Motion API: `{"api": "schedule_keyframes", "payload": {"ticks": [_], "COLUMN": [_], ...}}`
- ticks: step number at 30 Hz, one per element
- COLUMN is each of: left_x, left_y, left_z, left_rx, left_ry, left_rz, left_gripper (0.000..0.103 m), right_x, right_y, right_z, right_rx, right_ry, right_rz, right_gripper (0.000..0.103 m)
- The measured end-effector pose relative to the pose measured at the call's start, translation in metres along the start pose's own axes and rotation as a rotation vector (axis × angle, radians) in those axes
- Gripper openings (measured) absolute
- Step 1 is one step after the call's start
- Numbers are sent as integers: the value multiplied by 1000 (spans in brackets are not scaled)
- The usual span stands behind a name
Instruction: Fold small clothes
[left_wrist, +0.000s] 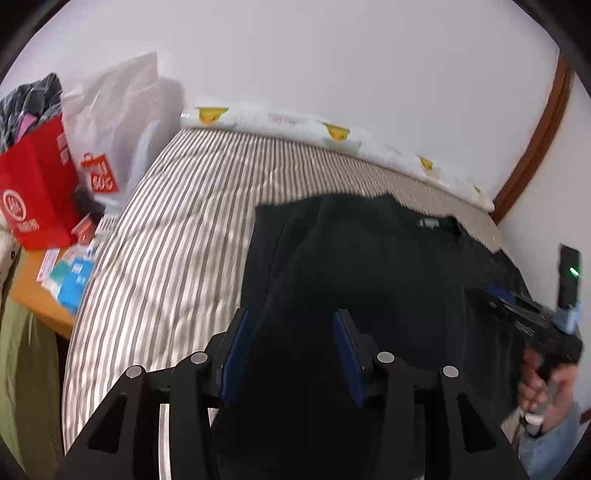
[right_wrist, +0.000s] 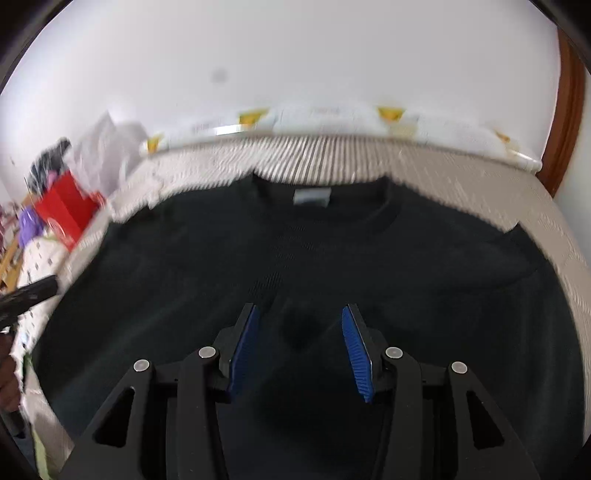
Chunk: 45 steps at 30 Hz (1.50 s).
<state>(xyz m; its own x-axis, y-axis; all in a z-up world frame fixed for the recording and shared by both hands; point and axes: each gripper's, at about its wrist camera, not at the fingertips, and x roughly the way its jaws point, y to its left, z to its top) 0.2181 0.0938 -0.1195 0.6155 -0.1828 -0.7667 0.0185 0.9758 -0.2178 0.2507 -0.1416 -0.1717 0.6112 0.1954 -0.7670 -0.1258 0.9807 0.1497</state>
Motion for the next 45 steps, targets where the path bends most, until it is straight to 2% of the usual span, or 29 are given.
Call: {"api": "schedule_keyframes", "payload": {"ticks": [3,7,17,20,22,30,37,45], "left_x": [-10,-17,-37,-50,-57,-60,-42,-27], "left_y": [7,12,14,17,23,42,47,43], "left_z": [-21,-41,-69,-80,-87,-121,-129,-119], "left_rx": [-7,-18,-20,-14,-36,-120,-215,-270], "left_ry": [-4,5,-15,-38,-42,6,19,-18], "left_rz": [-2,-18,-48,-64,-88,-160,-258,-324], "left_gripper": [44,44,50,53,54,54,54,62], "right_x": [13,7,-36,-51,-56,-75,-81,-93], "right_y": [4,4,18,20,20,30,25,25], "right_z": [0,1,-54,-72,-81,-106,-123,-140], "right_rx": [-7,28,-10,-7,-9,-49,-10,7], "right_ry": [11,33,9,-14,-20,-69,-86,-97], "right_rz": [-67,-89,-124,-86,-77,-135,-119,-124], "right_gripper": [46,46,47,47,47,47,47,47]}}
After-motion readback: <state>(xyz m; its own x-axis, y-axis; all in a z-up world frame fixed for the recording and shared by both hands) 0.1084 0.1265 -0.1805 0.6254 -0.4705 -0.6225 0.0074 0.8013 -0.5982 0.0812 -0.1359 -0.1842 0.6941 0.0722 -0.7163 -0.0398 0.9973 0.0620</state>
